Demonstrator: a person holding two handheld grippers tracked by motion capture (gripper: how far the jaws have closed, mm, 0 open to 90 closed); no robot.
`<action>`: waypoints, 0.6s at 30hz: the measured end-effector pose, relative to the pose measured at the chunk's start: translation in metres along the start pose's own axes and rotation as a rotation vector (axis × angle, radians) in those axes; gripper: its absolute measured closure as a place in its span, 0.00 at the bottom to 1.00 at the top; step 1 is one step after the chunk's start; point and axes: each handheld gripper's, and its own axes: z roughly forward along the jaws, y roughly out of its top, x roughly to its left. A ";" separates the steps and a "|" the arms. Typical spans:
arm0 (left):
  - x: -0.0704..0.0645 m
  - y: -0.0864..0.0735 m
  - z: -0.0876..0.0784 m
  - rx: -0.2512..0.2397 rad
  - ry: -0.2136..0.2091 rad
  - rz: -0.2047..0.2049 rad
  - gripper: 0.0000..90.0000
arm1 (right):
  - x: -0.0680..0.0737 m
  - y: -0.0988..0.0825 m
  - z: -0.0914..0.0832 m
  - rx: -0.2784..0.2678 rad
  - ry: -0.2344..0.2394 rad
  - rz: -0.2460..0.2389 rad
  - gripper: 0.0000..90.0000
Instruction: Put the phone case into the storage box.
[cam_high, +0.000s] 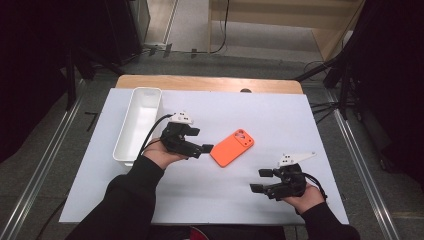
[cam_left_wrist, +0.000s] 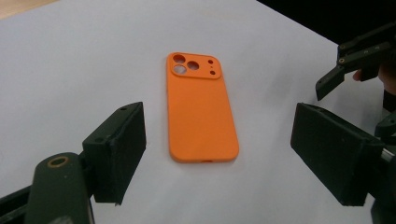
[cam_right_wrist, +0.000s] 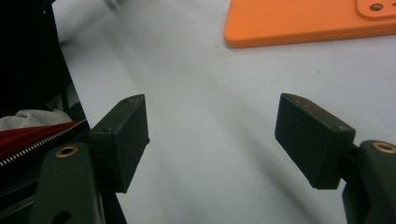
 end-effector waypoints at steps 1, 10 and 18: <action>0.000 0.001 0.001 0.001 0.003 -0.001 0.21 | 0.000 0.000 0.000 0.001 0.000 -0.001 0.28; -0.004 0.010 0.013 -0.013 0.000 0.041 0.09 | 0.000 0.000 0.000 0.003 0.004 -0.004 0.28; -0.006 0.014 0.023 0.015 -0.016 0.017 0.09 | 0.000 0.000 0.000 0.003 0.001 -0.006 0.28</action>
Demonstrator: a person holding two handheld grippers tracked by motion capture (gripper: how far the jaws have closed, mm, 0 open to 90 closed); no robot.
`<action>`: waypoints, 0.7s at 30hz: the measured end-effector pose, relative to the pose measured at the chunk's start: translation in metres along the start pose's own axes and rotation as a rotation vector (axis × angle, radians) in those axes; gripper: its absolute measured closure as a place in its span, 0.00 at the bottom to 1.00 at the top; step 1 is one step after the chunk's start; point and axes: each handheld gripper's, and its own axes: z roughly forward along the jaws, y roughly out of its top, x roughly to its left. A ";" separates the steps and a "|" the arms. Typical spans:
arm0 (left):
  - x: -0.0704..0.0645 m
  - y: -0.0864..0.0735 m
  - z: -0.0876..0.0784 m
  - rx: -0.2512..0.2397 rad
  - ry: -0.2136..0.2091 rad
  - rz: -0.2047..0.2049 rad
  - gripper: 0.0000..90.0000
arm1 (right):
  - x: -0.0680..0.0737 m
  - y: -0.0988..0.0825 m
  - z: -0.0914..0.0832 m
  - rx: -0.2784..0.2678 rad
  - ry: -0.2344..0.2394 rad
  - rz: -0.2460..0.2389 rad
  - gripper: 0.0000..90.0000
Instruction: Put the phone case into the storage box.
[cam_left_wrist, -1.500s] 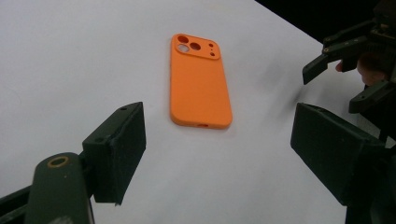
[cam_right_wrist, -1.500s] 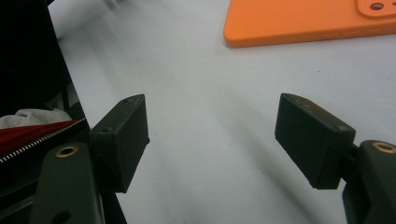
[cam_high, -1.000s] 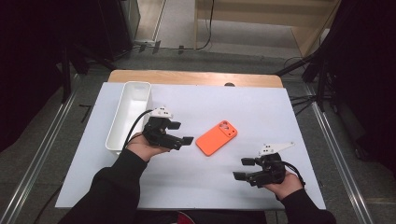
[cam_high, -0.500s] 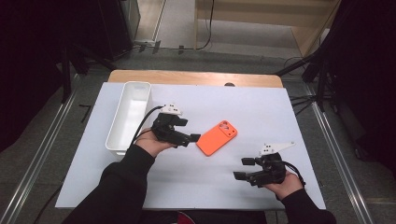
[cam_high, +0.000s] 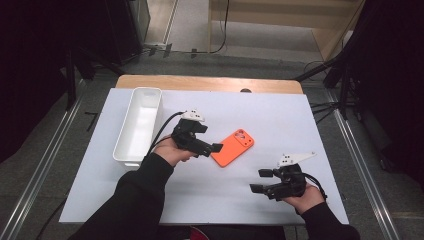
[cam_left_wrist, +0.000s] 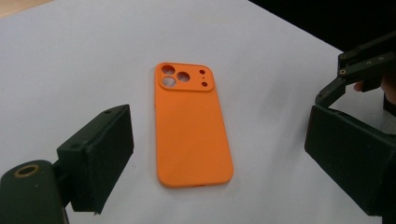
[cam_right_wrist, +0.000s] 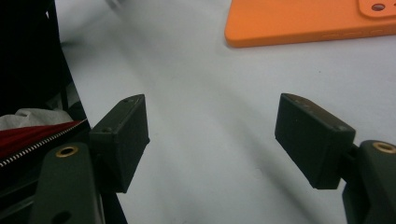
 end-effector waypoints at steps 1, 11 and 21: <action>-0.001 0.001 0.001 0.004 0.007 0.011 0.09 | 0.000 0.000 0.000 -0.002 -0.001 0.001 0.28; 0.000 0.009 0.016 0.001 0.017 0.029 0.10 | 0.000 0.000 0.000 -0.002 0.001 0.001 0.28; 0.003 0.011 0.034 0.022 0.021 0.020 0.10 | 0.001 0.000 -0.001 -0.007 -0.001 -0.004 0.28</action>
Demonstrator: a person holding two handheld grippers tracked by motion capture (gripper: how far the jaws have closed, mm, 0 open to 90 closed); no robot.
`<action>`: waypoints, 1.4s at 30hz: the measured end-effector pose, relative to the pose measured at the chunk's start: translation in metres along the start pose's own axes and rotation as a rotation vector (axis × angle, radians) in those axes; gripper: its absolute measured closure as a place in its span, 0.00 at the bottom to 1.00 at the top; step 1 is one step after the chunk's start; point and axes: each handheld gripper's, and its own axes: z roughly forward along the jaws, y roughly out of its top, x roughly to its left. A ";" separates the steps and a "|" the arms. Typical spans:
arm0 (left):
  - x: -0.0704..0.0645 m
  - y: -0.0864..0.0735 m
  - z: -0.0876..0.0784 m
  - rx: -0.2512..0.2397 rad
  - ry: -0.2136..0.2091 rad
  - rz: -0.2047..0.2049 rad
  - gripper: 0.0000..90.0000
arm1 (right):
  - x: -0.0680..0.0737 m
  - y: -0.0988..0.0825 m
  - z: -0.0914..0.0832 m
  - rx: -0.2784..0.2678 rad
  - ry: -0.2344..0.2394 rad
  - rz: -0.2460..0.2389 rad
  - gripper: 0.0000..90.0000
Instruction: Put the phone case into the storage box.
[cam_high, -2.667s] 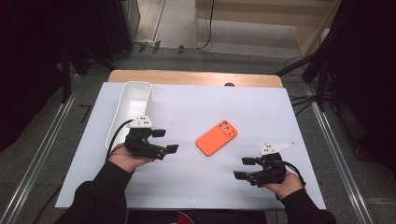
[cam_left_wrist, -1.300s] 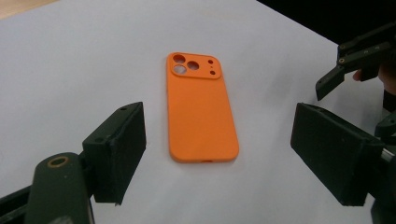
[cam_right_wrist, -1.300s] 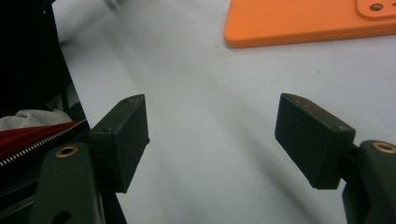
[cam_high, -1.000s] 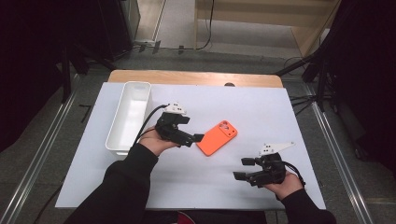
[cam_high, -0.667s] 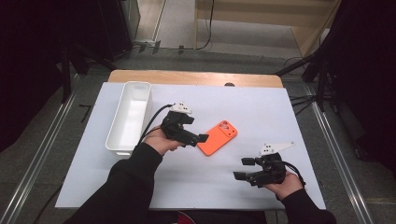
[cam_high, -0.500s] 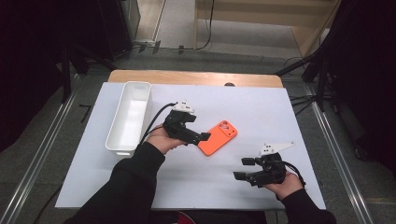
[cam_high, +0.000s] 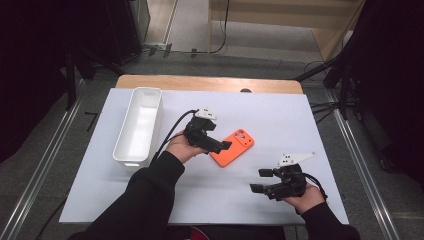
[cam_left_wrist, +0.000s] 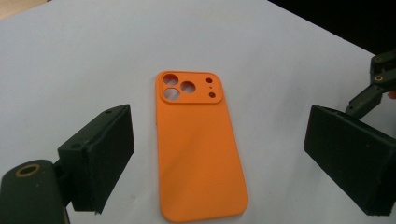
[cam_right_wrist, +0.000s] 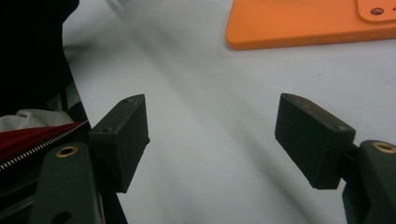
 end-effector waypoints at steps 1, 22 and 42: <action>0.000 0.001 0.002 0.002 -0.001 0.003 0.10 | 0.000 0.000 0.000 0.002 0.001 0.000 0.28; -0.003 0.011 0.033 0.003 0.026 0.021 0.16 | 0.000 0.000 0.002 0.011 0.007 -0.001 0.28; -0.002 0.002 0.060 0.031 0.054 0.001 0.15 | 0.000 0.000 0.003 0.017 0.011 0.000 0.28</action>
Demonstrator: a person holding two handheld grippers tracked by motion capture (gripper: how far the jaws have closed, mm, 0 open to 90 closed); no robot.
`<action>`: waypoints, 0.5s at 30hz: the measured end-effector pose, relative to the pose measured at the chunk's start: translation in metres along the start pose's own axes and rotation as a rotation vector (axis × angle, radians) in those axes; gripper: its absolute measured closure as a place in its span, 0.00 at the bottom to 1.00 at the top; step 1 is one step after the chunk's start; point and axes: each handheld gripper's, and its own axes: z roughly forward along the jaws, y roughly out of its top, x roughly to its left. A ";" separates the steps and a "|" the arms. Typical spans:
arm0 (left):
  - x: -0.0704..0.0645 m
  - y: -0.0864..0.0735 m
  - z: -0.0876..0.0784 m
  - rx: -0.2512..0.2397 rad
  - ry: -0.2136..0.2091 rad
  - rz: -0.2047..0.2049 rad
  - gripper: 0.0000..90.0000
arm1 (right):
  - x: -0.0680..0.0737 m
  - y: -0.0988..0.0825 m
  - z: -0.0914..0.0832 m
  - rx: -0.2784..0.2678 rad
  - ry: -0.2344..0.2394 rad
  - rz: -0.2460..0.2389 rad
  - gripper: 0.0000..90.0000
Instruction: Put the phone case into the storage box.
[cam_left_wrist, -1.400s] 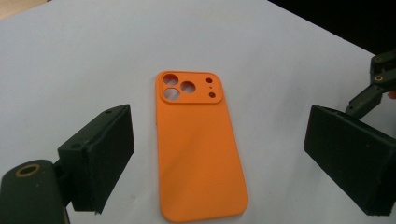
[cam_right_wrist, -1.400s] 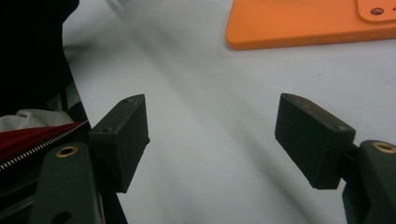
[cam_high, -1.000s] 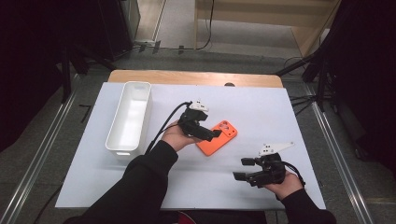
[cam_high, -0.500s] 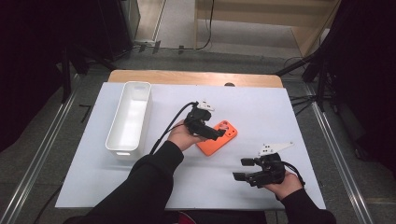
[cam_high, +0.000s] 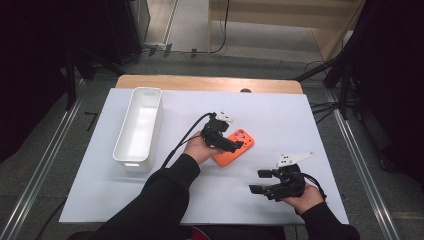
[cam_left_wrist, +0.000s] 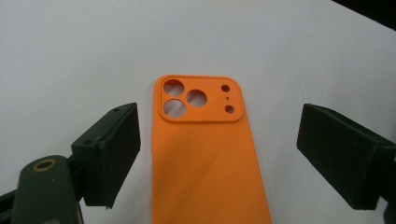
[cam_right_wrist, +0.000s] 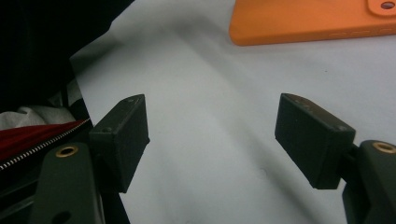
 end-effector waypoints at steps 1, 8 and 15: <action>0.000 -0.001 0.001 -0.001 -0.001 0.002 0.15 | 0.000 0.000 0.000 0.000 0.000 0.000 0.28; 0.000 -0.009 0.009 0.012 0.030 0.007 0.15 | 0.000 0.000 0.000 0.002 0.001 0.000 0.28; -0.002 -0.012 0.016 0.024 0.018 0.005 0.15 | 0.000 0.000 0.000 0.001 0.001 0.000 0.28</action>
